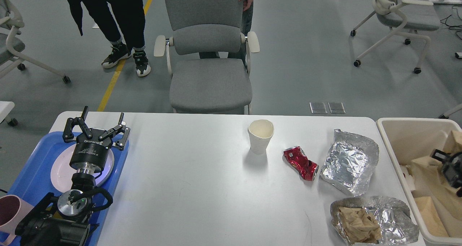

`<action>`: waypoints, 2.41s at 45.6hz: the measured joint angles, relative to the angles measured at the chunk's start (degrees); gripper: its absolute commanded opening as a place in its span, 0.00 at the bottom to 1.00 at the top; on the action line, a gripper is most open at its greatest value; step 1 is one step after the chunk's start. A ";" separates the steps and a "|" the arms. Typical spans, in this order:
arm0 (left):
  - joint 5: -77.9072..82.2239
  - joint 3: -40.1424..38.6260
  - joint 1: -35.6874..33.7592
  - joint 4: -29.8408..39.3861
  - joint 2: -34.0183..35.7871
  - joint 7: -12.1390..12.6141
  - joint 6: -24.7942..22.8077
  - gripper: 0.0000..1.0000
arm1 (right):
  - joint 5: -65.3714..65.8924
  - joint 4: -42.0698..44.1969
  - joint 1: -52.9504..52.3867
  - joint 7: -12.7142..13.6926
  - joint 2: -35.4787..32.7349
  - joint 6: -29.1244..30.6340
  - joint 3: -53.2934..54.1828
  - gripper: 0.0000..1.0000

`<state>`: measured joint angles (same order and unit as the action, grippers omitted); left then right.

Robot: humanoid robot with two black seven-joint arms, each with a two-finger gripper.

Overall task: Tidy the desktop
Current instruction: 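Release the bag in the bin and raise the right gripper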

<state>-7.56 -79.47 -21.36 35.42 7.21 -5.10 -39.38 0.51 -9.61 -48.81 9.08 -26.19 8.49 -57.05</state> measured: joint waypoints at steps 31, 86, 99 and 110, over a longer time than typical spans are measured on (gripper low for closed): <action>0.00 -0.02 0.00 0.00 0.00 0.00 0.00 0.96 | 0.77 7.21 11.75 0.18 5.26 -9.93 5.25 0.93; 0.00 0.00 -0.08 0.01 0.00 0.00 0.00 0.96 | 19.39 -40.63 -27.66 7.46 -9.56 -1.83 -10.39 1.00; -0.01 0.00 -0.09 0.01 0.00 0.00 0.00 0.96 | 19.22 -59.26 -58.61 7.78 -2.37 25.14 -20.66 1.00; 0.00 0.02 -0.02 0.01 0.00 0.00 0.00 0.96 | 14.72 -74.69 -77.77 7.45 4.35 36.61 -19.92 1.00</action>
<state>-7.56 -79.45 -21.38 35.42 7.21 -5.10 -39.38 15.23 -84.30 -126.58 16.54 -21.85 45.10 -76.96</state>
